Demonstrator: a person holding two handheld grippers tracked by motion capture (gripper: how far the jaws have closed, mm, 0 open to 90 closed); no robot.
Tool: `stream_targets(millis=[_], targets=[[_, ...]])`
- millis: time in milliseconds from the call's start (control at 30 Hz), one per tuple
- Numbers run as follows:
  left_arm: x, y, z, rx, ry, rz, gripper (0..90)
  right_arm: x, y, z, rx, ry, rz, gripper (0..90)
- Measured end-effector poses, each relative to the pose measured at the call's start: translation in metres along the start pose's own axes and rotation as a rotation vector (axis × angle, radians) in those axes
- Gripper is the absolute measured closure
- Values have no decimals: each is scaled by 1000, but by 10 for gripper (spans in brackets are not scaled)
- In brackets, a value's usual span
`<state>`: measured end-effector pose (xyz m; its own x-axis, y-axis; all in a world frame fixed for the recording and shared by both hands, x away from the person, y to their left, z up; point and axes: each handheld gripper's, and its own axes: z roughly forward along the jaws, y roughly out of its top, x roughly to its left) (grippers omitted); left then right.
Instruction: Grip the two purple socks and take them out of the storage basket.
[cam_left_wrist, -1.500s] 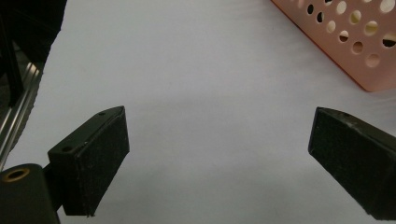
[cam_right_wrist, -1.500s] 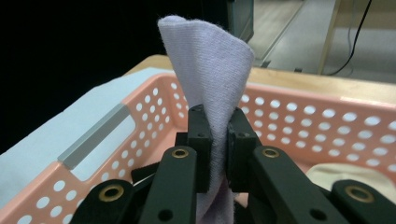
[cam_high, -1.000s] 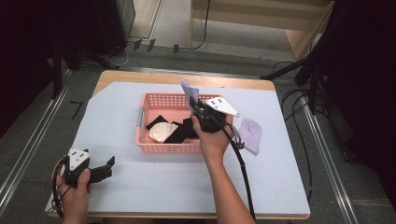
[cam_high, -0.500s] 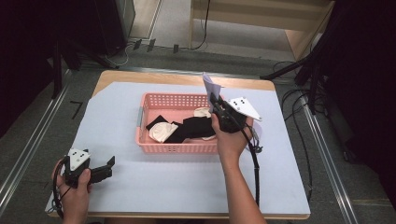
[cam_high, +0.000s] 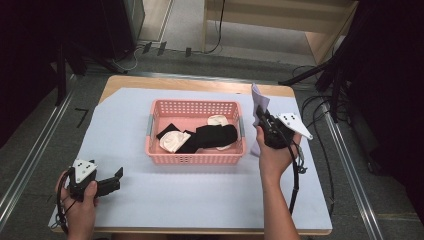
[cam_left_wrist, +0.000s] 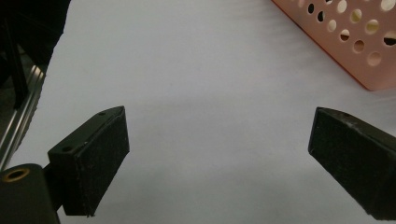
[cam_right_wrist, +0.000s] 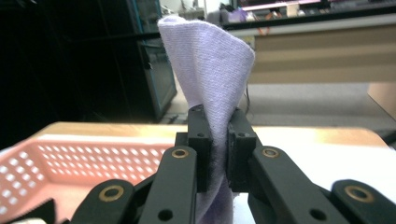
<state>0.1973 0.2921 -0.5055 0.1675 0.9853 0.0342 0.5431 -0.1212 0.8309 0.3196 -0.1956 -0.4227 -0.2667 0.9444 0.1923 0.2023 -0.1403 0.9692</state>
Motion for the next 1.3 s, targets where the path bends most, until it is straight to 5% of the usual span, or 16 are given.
stream_targets(millis=[267,600,733,767,900,1300], targets=[[0,0,0,-2,2,5,60,-31,-30,-7,70,-65,15,832],[-1,0,0,-3,5,4,60,-53,-63,-11,161,-132,43,826],[-1,0,0,-7,5,3,60,-58,-68,-14,181,-129,84,725],[-1,0,0,-6,5,4,60,-61,-69,-17,174,-121,118,584],[0,0,0,-4,4,2,60,-63,-68,-22,152,-140,105,419],[0,0,0,-6,3,1,60,-72,-61,-58,92,-91,82,252]])
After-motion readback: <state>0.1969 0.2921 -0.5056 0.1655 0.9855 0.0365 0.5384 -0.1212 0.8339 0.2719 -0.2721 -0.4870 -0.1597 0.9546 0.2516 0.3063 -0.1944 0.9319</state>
